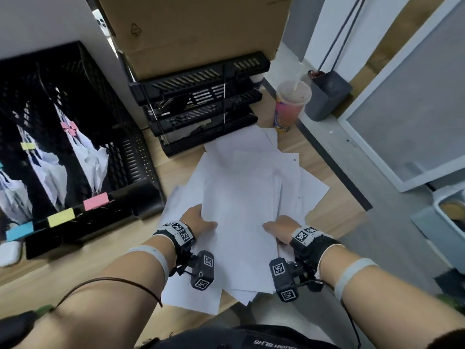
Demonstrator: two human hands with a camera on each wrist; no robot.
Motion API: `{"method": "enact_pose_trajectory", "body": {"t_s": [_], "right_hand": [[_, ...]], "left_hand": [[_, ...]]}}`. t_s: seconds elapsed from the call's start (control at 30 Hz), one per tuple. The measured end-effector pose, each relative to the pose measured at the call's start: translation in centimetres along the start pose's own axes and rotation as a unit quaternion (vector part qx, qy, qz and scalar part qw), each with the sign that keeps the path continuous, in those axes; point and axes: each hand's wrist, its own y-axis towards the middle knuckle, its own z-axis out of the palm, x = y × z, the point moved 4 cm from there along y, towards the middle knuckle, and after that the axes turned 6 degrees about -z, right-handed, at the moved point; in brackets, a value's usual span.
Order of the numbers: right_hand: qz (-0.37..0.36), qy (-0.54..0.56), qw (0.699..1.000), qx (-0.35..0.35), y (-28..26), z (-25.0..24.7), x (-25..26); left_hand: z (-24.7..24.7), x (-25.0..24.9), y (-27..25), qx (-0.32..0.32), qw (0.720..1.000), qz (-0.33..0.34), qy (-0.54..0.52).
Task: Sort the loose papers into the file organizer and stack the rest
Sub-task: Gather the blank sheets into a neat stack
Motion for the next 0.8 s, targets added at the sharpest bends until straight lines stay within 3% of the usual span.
{"method": "enact_pose_trajectory", "body": {"t_s": [0.13,0.43,0.57,0.7,0.8], "right_hand": [[-0.004,0.056,0.995,-0.087,-0.4,-0.8,-2.0],[0.031,0.018,0.989,-0.145,-0.8,-0.7,-1.7],[-0.014,0.036,0.994,-0.100,-0.3,-0.1,0.7],[-0.069,0.228,0.971,-0.023,-0.1,0.7,4.7],[-0.095,0.226,0.969,-0.015,-0.4,1.1,7.2]], "left_hand": [[-1.4,0.3,-0.9,-0.033,0.999,0.010,0.004],[-7.3,3.1,-3.7,-0.114,0.993,0.005,-0.040],[-9.1,4.5,-5.5,-0.134,0.984,0.035,-0.112],[-10.6,5.6,-7.2,-0.148,0.971,0.054,-0.182],[-10.9,6.2,-8.4,-0.135,0.957,0.069,-0.245]]}}
